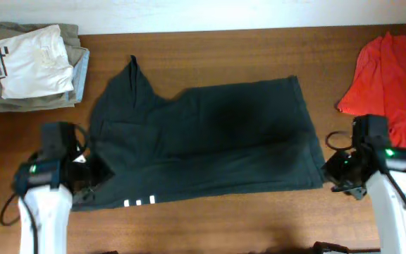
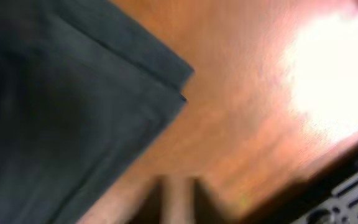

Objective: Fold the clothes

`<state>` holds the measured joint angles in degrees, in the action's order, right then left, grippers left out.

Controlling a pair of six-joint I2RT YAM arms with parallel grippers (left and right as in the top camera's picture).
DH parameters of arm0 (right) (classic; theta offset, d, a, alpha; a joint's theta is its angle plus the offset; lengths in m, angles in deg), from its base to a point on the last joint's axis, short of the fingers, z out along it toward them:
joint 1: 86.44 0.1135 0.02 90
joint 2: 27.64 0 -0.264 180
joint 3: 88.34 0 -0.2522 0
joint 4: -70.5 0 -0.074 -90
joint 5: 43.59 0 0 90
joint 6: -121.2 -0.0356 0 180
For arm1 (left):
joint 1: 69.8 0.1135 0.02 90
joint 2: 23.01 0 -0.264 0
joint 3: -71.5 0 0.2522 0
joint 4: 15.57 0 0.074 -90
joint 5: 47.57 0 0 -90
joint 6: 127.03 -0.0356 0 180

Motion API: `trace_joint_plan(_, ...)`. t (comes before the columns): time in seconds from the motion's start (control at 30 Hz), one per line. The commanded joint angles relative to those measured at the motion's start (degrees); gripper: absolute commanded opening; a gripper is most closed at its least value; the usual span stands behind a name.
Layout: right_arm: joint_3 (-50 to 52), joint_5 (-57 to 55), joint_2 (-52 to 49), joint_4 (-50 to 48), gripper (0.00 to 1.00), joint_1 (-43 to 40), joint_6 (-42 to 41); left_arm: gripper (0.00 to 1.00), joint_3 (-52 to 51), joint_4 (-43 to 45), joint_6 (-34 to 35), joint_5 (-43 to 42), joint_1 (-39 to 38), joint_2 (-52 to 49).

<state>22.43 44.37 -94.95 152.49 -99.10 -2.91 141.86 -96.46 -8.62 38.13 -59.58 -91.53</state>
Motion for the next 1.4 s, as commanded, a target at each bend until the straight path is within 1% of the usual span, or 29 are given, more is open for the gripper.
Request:
trace_joint_plan(0.0, -10.7, 0.0, 1.4, -1.0, 0.73, -0.1, 6.1, 0.82, 0.5, 10.1, -0.3, -5.8, 0.3, 6.6)
trace_joint_plan(0.03, -17.4, 3.3, -1.1, -2.5, 0.87, -0.1, 9.7, 0.87, 0.9, 16.8, -2.6, -10.3, 0.3, 4.6)
trace_joint_plan(0.07, -22.6, 6.0, -4.0, -3.3, 0.89, -0.1, 12.1, 0.92, 1.7, 21.8, -4.6, -12.5, 0.0, 1.9)
trace_joint_plan(0.1, -29.4, 8.7, -9.4, -3.6, 0.95, -0.1, 14.4, 0.92, 4.1, 26.8, -6.4, -12.4, -1.2, -3.5)
trace_joint_plan(0.13, -33.0, 10.7, -13.3, -3.0, 1.00, -0.1, 15.3, 0.93, 7.5, 28.6, -8.6, -12.5, -2.8, -9.4)
trace_joint_plan(0.17, -35.3, 12.1, -16.3, -2.2, 1.00, 0.0, 15.3, 0.94, 11.0, 28.8, -10.7, -12.5, -4.4, -14.6)
trace_joint_plan(0.2, -36.9, 13.3, -20.5, -1.5, 1.00, 0.0, 15.3, 0.99, 15.5, 28.5, -11.9, -12.3, -6.3, -21.0)
trace_joint_plan(0.23, -36.9, 13.9, -23.9, -0.9, 1.00, 0.0, 15.5, 0.99, 21.0, 27.7, -11.8, -12.3, -8.1, -29.5)
trace_joint_plan(0.3, -36.9, 13.9, -29.2, 1.4, 1.00, 0.6, 16.3, 0.99, 29.5, 25.4, -11.8, -12.3, -10.0, -40.5)
trace_joint_plan(0.37, -36.8, 13.8, -35.7, 3.6, 1.00, 2.5, 18.9, 0.99, 39.8, 23.4, -11.2, -12.2, -11.5, -52.0)
trace_joint_plan(0.43, -36.8, 13.6, -37.3, 3.5, 1.00, 3.5, 18.9, 0.99, 44.6, 23.2, -9.6, -11.8, -11.6, -57.7)
trace_joint_plan(0.53, -36.8, 13.4, -37.2, 2.9, 1.00, 4.1, 18.9, 0.99, 45.0, 25.5, -9.0, -11.5, -11.6, -62.0)
trace_joint_plan(0.63, -36.8, 13.4, -37.2, 2.9, 1.00, 4.1, 18.9, 0.98, 45.0, 25.7, -8.5, -9.3, -11.6, -63.6)
trace_joint_plan(0.67, -36.8, 13.4, -37.2, 2.9, 1.00, 4.1, 18.9, 0.85, 45.0, 26.4, -8.5, -9.2, -11.6, -63.9)
trace_joint_plan(0.7, -36.8, 13.4, -37.2, 3.0, 1.00, 4.1, 18.9, 0.76, 45.0, 26.7, -8.5, -9.2, -11.6, -64.1)
trace_joint_plan(0.73, -36.8, 13.4, -37.2, 2.9, 1.00, 4.1, 18.9, 0.63, 45.0, 26.8, -8.5, -9.2, -11.6, -64.4)
trace_joint_plan(0.8, -36.8, 13.4, -37.2, 2.4, 1.00, 4.1, 18.9, 0.48, 45.0, 26.6, -8.6, -9.2, -11.6, -65.0)
trace_joint_plan(0.83, -36.8, 13.4, -37.2, 0.3, 1.00, 4.1, 18.9, 0.33, 45.0, 26.5, -8.6, -9.2, -11.6, -65.3)
trace_joint_plan(0.87, -36.8, 13.4, -37.2, -3.7, 1.00, 4.1, 18.9, 0.29, 45.0, 26.6, -8.6, -9.1, -11.6, -65.5)
trace_joint_plan(0.9, -36.8, 13.4, -37.3, -7.2, 0.99, 4.1, 18.9, 0.19, 45.0, 26.6, -8.5, -7.3, -11.6, -65.5)
trace_joint_plan(0.93, -36.8, 13.4, -37.3, -11.1, 0.99, 4.1, 18.9, 0.12, 45.0, 26.6, -8.6, -5.3, -11.6, -65.5)
trace_joint_plan(0.97, -36.8, 13.5, -37.7, -17.1, 0.99, 4.1, 18.9, 0.06, 45.0, 26.6, -8.6, -3.1, -11.6, -65.5)
trace_joint_plan(1.03, -36.8, 14.0, -41.6, -27.2, 0.99, 4.1, 18.7, 0.03, 45.0, 26.7, -8.6, -2.8, -11.6, -65.5)
trace_joint_plan(1.07, -36.8, 14.6, -45.5, -33.4, 0.99, 4.1, 18.7, 0.02, 45.0, 26.6, -8.6, -2.8, -11.6, -65.5)
trace_joint_plan(1.13, -36.9, 14.5, -49.5, -38.9, 0.99, 4.2, 18.9, 0.03, 45.0, 26.6, -8.6, -2.7, -11.6, -65.5)
trace_joint_plan(1.2, -36.9, 13.6, -55.0, -44.3, 0.99, 6.6, 21.9, 0.03, 45.0, 26.7, -8.6, -2.7, -11.6, -65.5)
trace_joint_plan(1.27, -36.9, 6.1, -58.1, -46.6, 0.99, 10.2, 21.9, 0.03, 44.9, 26.6, -8.6, -2.7, -11.6, -65.5)
trace_joint_plan(1.3, -36.9, 1.3, -59.1, -46.9, 0.99, 12.1, 21.9, 0.03, 44.8, 26.6, -8.6, -2.7, -11.6, -65.5)
trace_joint_plan(1.37, -36.9, -4.4, -60.2, -46.2, 0.99, 13.8, 21.6, 0.03, 44.7, 26.6, -8.6, -2.7, -11.6, -65.5)
